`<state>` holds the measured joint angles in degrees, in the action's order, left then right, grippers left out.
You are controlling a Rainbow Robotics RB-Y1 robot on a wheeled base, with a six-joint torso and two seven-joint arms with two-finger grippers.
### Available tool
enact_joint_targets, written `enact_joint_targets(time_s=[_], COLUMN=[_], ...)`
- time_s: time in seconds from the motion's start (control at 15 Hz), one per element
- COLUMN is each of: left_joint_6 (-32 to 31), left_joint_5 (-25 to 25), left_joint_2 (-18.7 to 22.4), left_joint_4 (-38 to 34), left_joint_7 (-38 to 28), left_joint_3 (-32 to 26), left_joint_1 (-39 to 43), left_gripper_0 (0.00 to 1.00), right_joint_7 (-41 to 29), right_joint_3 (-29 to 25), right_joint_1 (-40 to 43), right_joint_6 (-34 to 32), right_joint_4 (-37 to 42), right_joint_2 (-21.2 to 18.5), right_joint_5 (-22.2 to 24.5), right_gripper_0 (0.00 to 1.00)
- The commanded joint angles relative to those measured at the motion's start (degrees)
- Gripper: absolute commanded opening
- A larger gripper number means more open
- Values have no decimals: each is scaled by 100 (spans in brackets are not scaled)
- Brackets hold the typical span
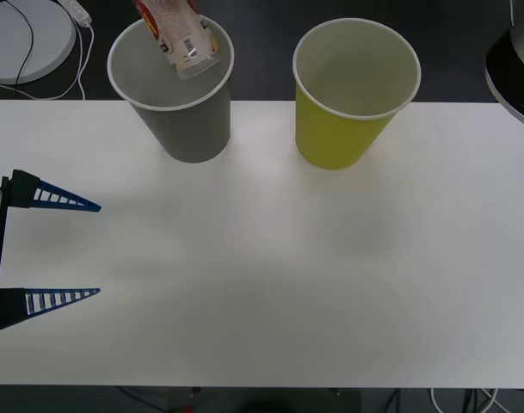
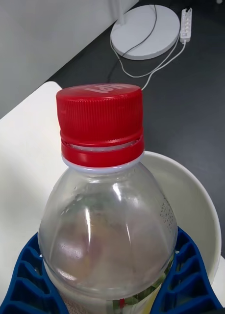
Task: Put the can into the green bin and the plastic bottle into the gray bin
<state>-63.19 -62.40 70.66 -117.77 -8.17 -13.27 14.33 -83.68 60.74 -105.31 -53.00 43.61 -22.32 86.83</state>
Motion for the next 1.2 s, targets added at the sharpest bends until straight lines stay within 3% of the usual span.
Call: enact_joint_targets(time_s=[0.07,0.33,0.87,0.93,1.0,1.2], left_joint_6=[0,0,0,0,0,0], left_joint_5=[0,0,0,0,0,0], left_joint_2=[0,0,0,0,0,0], left_joint_4=[0,0,0,0,0,0], left_joint_7=[0,0,0,0,0,0], left_joint_3=[0,0,0,0,0,0], left_joint_1=[0,0,0,0,0,0], left_gripper_0=[100,100,100,100,100,100], right_joint_7=[1,1,36,27,54,441], right_joint_3=[113,316,456,456,465,456], right_joint_1=[-95,-262,-289,-289,-289,-289], right_joint_6=[79,238,299,299,299,334], right_joint_4=[-256,-704,-731,-739,-766,-827], right_joint_2=[166,491,518,518,518,518], right_joint_5=[-34,-52,-87,-87,-87,-131], right_gripper_0=[0,0,3,44,97,100])
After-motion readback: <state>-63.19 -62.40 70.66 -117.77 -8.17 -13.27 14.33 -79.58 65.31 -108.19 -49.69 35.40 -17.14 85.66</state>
